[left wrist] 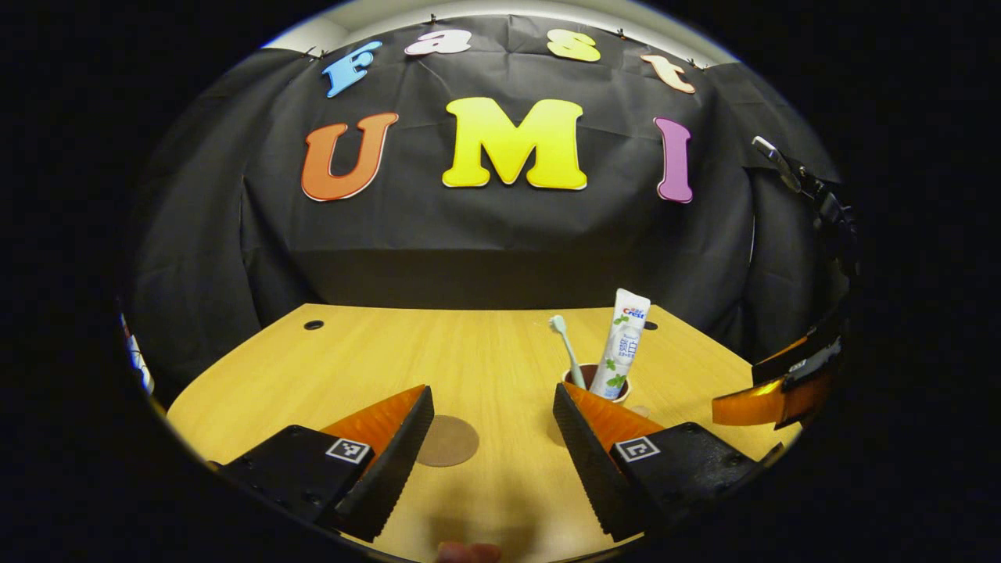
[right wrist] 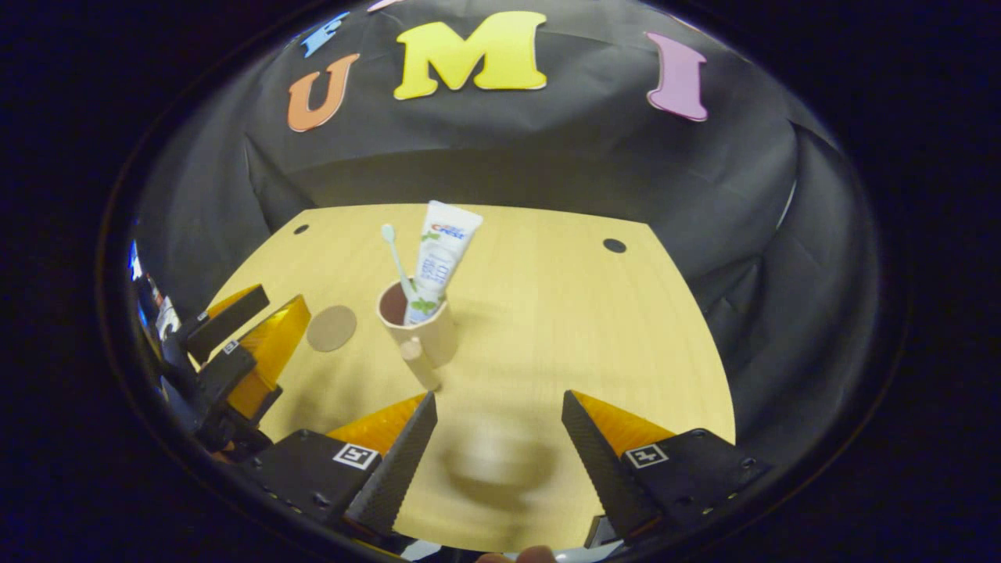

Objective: Put the toothbrush and toothpaste on the desktop into the cup, then pick up the cup and place it on the coaster on the desktop.

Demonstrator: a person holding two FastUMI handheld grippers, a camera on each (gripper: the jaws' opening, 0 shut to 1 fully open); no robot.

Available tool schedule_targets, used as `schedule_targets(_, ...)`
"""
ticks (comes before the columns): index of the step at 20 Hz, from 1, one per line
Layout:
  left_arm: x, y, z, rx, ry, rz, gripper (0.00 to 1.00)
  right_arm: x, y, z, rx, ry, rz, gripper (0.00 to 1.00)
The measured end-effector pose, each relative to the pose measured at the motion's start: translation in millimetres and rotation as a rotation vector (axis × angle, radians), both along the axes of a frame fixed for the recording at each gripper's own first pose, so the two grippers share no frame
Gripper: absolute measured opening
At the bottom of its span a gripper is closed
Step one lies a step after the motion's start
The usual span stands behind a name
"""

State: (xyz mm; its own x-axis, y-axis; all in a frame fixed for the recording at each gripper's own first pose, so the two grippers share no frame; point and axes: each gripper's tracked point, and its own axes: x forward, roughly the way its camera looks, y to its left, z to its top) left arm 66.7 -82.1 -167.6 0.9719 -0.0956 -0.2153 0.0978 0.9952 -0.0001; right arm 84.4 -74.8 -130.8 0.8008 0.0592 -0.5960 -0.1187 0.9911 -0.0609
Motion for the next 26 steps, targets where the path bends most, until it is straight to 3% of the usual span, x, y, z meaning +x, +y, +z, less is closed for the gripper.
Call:
schedule_targets(5, -19.6, 58.1, 25.7, 0.05, 0.008, 0.076, 0.97, 23.8, 48.6, 5.2, -0.004, 0.159, 0.068, 0.98)
schedule_targets(9, -30.7, 97.1, 42.6, 0.063, 0.0, 0.144, 0.98, 47.8, 70.4, -21.0, 0.055, 0.326, 0.041, 0.98)
schedule_targets(12, -35.4, 121.8, 48.0, 0.08, -0.001, 0.191, 0.98, 57.8, 72.5, -49.2, 0.033, 0.456, 0.025, 0.96)
schedule_targets(17, -45.3, 147.8, 39.6, 0.061, 0.04, 0.27, 0.98, 73.1, 78.2, -73.8, -0.054, 0.537, 0.064, 0.95)
schedule_targets(19, -52.9, 152.9, 35.1, 0.062, 0.068, 0.286, 0.98, 80.8, 79.8, -81.0, -0.065, 0.562, 0.062, 0.85)
schedule_targets(21, -60.0, 157.4, 34.9, 0.08, 0.101, 0.292, 0.97, 86.2, 78.4, -89.0, -0.078, 0.585, 0.053, 0.68)
schedule_targets(24, -72.1, 162.7, 43.4, 0.091, 0.112, 0.291, 0.97, 82.5, 74.6, -92.5, -0.069, 0.614, 0.059, 0.62)
schedule_targets(26, -77.3, 164.1, 42.3, 0.093, 0.126, 0.291, 0.97, 83.0, 74.0, -91.1, -0.069, 0.613, 0.054, 0.32)
